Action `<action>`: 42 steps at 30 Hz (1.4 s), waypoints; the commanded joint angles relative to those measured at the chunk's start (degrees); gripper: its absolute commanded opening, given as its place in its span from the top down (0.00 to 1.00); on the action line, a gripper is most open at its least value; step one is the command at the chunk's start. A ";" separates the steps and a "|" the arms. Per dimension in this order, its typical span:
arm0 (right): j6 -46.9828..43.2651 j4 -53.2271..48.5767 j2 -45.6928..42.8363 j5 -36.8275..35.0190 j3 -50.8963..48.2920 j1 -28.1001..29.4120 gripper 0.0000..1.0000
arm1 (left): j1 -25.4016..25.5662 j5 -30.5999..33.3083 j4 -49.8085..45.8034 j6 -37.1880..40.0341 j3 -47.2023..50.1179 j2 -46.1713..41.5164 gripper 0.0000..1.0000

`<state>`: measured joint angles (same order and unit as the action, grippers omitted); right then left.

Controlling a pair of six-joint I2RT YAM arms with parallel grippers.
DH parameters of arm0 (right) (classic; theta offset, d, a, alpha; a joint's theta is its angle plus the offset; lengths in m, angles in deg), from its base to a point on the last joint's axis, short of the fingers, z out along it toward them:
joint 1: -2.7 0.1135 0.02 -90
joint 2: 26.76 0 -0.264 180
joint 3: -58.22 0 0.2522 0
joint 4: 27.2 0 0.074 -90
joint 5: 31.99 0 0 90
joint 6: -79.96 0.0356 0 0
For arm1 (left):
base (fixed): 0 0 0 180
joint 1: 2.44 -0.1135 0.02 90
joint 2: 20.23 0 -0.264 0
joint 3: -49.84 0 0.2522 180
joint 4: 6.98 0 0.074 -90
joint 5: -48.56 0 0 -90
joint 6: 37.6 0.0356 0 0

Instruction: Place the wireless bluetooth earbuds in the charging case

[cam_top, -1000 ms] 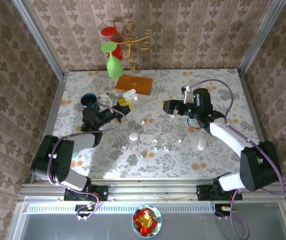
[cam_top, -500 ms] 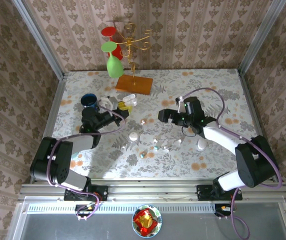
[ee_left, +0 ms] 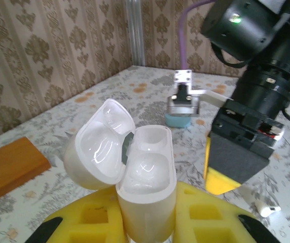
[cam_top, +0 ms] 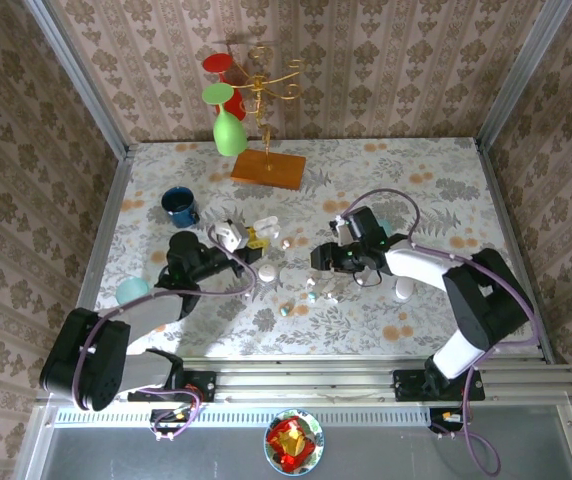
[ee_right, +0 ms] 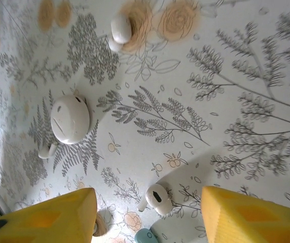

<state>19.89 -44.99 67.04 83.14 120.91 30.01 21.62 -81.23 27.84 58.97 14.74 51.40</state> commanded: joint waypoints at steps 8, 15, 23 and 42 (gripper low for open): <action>-3.64 -2.70 8.17 6.37 5.27 1.08 0.50 | 3.80 0.07 -0.11 2.33 0.07 -0.10 1.00; -4.25 -3.62 11.34 7.57 6.39 1.44 0.54 | 4.34 1.11 1.62 1.10 0.36 0.07 1.00; -4.79 -3.90 10.42 8.36 4.48 2.39 0.59 | 6.06 4.59 -1.11 1.65 -1.01 0.92 1.00; -5.39 -4.57 8.09 5.34 1.34 3.55 0.62 | 6.62 3.97 -3.69 6.66 -1.31 0.33 1.00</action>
<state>15.50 -45.63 76.37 89.50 123.71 32.88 27.91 -76.95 24.54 64.21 15.09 52.12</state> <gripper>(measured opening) 0.377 0.205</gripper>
